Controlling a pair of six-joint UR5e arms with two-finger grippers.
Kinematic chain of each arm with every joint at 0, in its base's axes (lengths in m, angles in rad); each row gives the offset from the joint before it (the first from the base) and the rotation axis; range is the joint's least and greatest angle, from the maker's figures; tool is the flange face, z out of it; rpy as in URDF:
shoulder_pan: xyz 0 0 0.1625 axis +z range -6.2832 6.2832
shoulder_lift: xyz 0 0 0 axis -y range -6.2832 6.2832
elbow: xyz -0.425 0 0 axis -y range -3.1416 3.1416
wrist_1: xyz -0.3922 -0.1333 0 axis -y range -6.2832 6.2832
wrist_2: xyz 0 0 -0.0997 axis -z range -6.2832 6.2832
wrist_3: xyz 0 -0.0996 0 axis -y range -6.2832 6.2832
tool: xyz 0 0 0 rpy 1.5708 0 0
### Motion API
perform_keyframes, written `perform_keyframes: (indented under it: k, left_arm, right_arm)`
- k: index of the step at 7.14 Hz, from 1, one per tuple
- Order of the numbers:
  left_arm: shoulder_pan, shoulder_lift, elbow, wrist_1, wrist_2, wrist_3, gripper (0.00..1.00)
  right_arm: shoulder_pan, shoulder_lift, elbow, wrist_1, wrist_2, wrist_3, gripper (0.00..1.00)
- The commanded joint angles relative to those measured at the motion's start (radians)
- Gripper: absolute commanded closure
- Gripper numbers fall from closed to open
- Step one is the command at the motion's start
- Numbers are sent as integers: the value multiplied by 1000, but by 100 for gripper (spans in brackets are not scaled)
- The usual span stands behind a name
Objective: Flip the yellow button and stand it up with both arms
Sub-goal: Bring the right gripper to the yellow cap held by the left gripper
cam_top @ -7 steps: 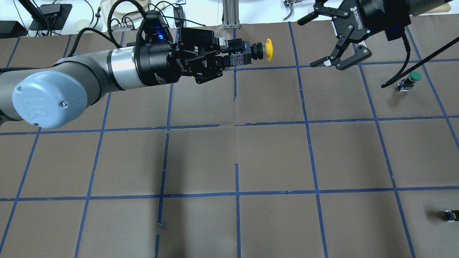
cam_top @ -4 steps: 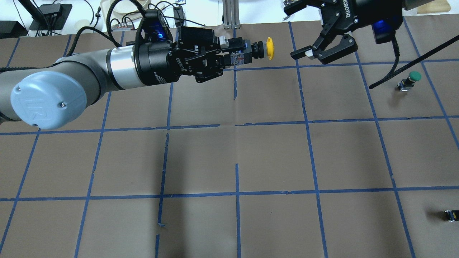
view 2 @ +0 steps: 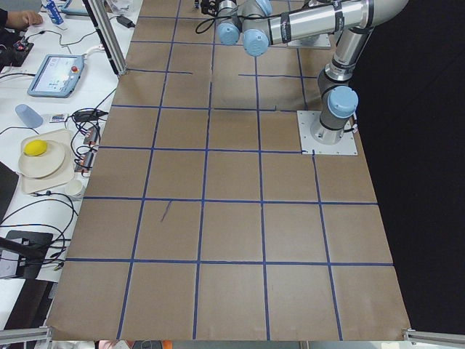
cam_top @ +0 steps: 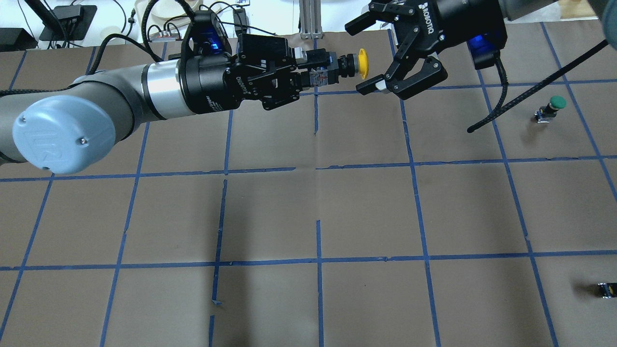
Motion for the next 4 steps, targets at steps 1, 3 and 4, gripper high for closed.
perform_keyframes:
  k: [1,3,4]
  left_arm:
    - [0,6,0,-1,0,0,84]
    - [0,6,0,1,1,2,84]
    - [0,5,0,-1,6,2,75]
  right_arm:
    - [3,-2,0,0,2,3,46]
    - [3,-2,0,-1,-7,0,80]
    - [3,-2,0,0,-28,2,83]
